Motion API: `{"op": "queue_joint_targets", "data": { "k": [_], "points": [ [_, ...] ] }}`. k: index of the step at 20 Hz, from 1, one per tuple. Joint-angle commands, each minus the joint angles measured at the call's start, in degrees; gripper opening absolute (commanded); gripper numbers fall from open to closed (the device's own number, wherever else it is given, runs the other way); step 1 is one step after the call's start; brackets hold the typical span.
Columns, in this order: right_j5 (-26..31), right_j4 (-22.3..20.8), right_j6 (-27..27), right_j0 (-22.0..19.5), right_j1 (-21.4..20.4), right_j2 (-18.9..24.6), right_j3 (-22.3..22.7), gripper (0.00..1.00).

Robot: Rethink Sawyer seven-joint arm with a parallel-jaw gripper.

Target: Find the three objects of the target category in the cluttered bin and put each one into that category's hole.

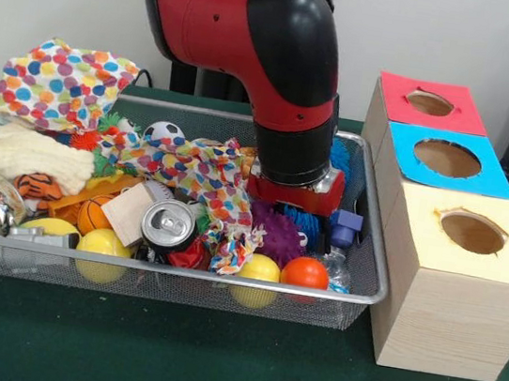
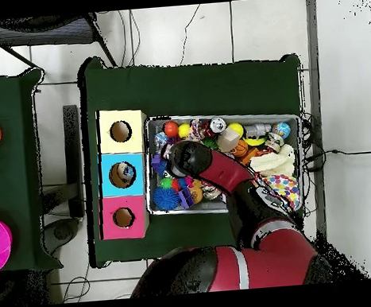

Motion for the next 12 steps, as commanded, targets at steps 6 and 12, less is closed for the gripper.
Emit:
{"op": "queue_joint_targets", "data": {
  "k": [6, 12],
  "points": [
    [3.4, 2.1, 10.4, 0.8, -4.6, 4.9, 3.1, 1.0],
    [6.6, 2.6, 11.6, 2.4, -7.5, 2.4, 2.7, 1.0]
  ]
}}
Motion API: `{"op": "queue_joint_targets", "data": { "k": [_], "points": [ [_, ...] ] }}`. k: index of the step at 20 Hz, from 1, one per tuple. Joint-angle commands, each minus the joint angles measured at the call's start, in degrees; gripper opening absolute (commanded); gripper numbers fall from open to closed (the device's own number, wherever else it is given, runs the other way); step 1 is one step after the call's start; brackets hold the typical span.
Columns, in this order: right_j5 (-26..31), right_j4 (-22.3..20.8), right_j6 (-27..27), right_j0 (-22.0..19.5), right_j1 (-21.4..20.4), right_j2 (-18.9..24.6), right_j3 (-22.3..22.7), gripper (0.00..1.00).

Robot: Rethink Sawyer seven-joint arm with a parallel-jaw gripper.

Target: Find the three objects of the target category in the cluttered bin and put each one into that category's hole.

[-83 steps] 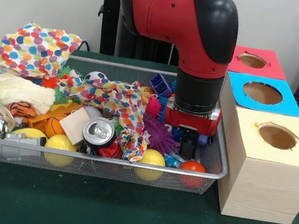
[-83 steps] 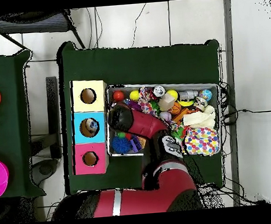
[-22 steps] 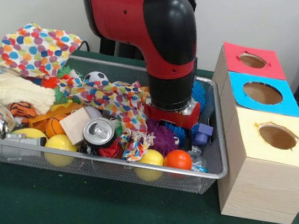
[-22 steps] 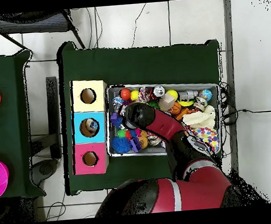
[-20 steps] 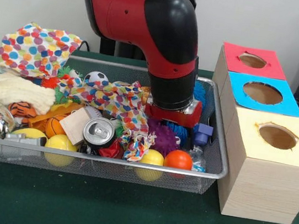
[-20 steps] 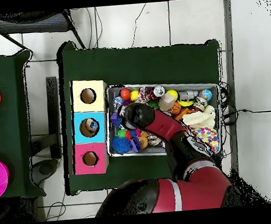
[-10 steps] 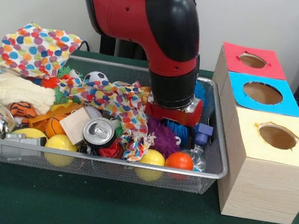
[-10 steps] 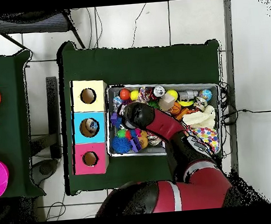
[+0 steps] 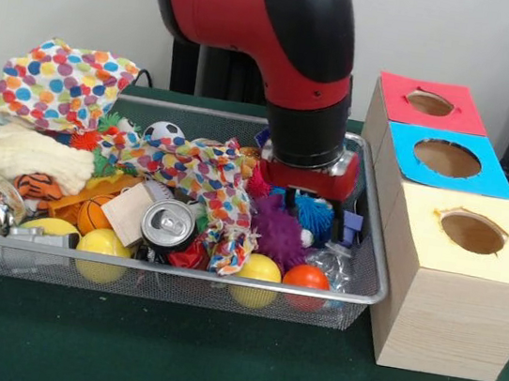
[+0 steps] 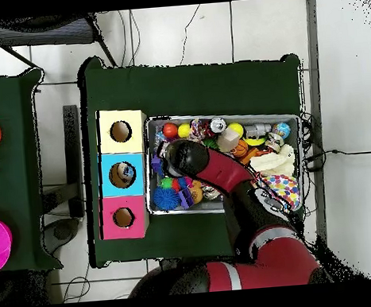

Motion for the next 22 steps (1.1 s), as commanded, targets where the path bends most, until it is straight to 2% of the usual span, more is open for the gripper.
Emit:
{"op": "queue_joint_targets", "data": {
  "k": [1, 13, 19, 22],
  "points": [
    [5.4, 2.7, 11.6, 1.1, -3.2, 2.6, 1.2, 1.0],
    [-5.8, 3.5, 11.5, -0.9, 2.8, 6.4, 1.0, 1.0],
    [-9.8, 3.5, 12.6, -1.4, 4.2, 7.9, 1.4, 1.0],
    [-12.2, 4.3, 14.4, -2.5, 4.1, 10.0, 3.0, 1.0]
  ]
}}
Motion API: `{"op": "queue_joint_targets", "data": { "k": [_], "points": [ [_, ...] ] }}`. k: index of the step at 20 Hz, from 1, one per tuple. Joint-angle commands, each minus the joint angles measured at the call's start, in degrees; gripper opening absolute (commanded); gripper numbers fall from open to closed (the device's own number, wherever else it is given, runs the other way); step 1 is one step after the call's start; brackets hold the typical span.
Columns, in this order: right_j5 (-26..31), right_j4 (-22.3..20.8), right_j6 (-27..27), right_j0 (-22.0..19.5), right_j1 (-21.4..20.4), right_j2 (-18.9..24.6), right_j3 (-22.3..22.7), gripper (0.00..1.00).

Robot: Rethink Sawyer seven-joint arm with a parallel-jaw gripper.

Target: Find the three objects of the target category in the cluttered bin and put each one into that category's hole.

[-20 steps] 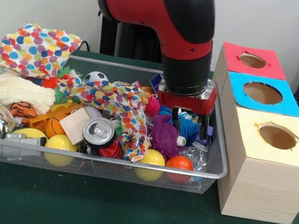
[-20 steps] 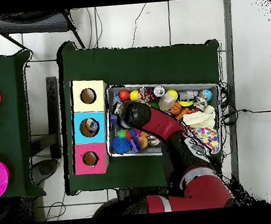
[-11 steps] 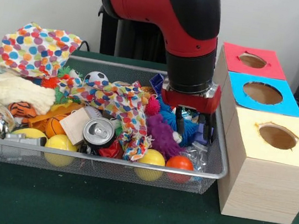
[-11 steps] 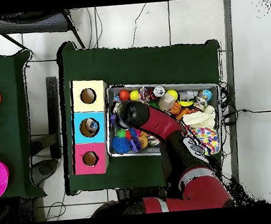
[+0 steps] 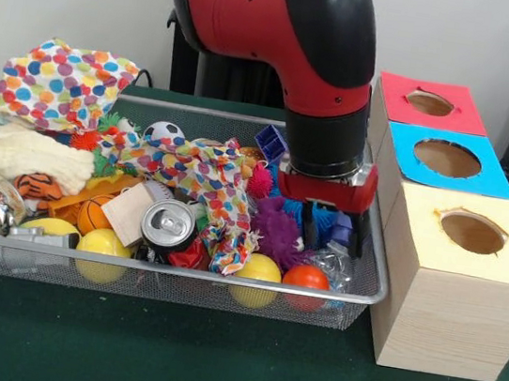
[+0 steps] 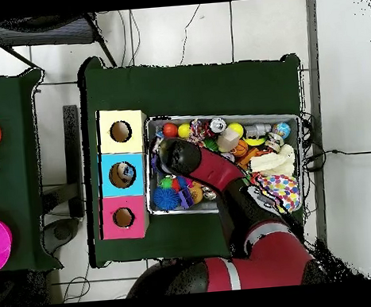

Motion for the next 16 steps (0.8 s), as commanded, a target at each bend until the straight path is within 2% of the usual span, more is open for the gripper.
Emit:
{"op": "queue_joint_targets", "data": {
  "k": [1, 9, 13, 16],
  "points": [
    [-6.9, 3.2, 14.5, -2.6, 2.9, 7.8, 3.0, 1.0],
    [-8.6, 3.7, 15.0, -3.0, 4.3, 9.0, 2.7, 1.0],
    [-8.7, 3.8, 14.9, -2.0, 4.8, 7.9, 2.3, 1.0],
    [-8.2, 3.7, 14.7, 0.1, 5.1, 5.4, 1.1, 1.0]
  ]
}}
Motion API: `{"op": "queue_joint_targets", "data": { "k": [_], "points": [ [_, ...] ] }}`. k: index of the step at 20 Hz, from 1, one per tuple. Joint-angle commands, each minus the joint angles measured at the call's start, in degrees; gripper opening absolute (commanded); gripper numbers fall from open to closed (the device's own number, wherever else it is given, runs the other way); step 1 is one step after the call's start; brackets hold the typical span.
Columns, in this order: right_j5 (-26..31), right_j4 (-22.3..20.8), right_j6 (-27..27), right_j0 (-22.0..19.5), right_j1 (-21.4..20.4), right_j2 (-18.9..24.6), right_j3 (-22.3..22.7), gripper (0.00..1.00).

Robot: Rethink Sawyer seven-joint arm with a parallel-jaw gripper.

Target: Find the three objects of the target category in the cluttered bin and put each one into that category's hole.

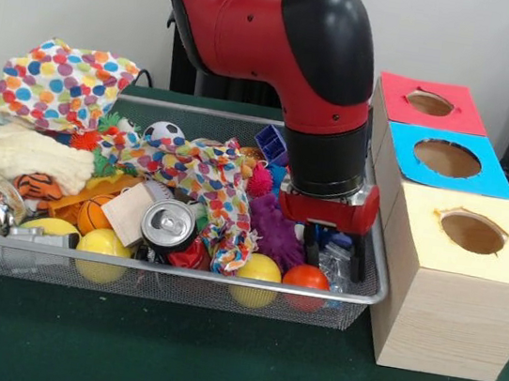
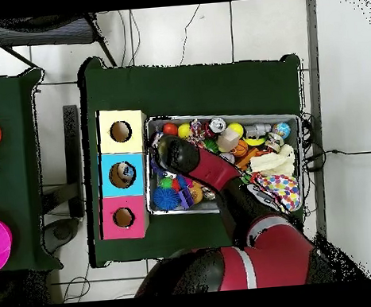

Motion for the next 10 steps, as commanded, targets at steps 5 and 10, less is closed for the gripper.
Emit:
{"op": "queue_joint_targets", "data": {
  "k": [5, 10],
  "points": [
    [4.5, 4.0, 13.8, 7.6, 2.3, -5.4, -2.0, 1.0],
    [15.7, 3.9, 13.9, 13.8, 2.3, -15.2, -6.7, 1.0]
  ]
}}
